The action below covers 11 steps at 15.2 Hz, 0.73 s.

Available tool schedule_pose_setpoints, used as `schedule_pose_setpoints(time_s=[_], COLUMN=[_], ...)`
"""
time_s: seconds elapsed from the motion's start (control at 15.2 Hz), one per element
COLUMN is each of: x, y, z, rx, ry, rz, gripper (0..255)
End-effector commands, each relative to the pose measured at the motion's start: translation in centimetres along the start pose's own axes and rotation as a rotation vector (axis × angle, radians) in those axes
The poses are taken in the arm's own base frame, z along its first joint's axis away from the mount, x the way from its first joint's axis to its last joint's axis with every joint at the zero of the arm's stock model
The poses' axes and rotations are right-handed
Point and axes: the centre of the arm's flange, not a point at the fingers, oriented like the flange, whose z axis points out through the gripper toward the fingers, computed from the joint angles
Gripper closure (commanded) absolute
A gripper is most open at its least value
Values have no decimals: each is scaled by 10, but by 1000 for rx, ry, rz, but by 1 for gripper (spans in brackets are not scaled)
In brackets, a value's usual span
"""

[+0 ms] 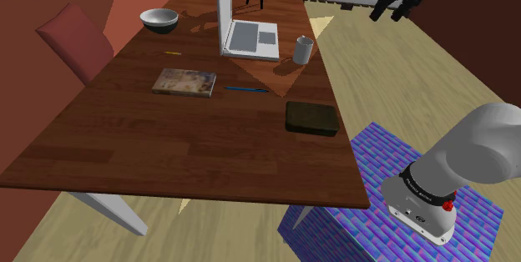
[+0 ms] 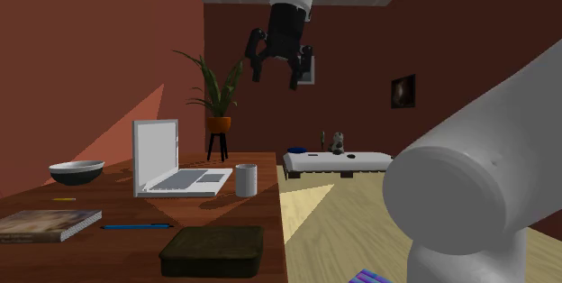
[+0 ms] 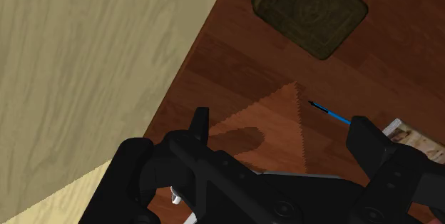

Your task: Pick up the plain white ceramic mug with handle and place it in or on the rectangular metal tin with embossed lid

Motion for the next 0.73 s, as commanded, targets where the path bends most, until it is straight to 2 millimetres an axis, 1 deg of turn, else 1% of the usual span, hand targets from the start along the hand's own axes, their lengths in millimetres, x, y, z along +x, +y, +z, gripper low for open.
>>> schedule_pose_setpoints(time_s=[0.0, 0.66], x=[0, 101], y=[0, 28], z=[0, 87], rx=[0, -31], ry=[0, -44], rz=[0, -122], gripper=[0, 0])
